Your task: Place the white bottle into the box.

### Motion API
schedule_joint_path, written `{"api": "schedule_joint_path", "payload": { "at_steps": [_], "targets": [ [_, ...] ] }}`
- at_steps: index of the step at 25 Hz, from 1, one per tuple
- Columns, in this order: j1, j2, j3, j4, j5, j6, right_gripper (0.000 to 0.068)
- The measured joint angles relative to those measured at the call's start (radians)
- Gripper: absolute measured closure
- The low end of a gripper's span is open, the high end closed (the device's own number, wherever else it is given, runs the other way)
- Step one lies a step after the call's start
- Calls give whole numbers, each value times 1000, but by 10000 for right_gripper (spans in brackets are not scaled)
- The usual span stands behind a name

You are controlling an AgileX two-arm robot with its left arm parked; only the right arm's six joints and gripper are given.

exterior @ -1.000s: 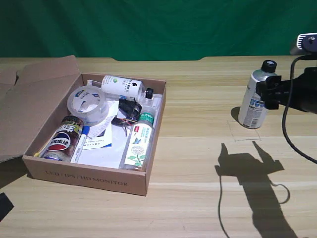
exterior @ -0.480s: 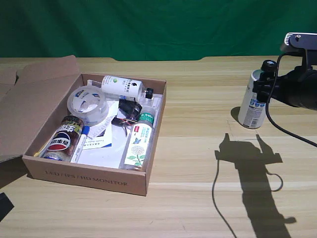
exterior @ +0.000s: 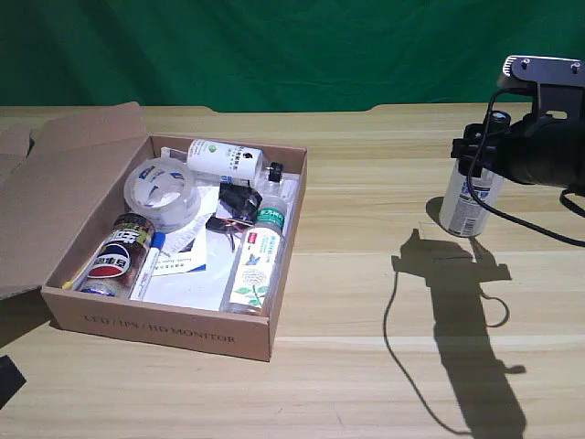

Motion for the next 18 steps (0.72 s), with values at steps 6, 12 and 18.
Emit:
{"api": "schedule_joint_path", "payload": {
  "at_steps": [6,12,18],
  "targets": [
    [0,62,-43,2,-24,-12,62],
    [-1,108,-70,5,-41,-18,62],
    [-12,159,-104,7,-62,-19,62]
  ]
}}
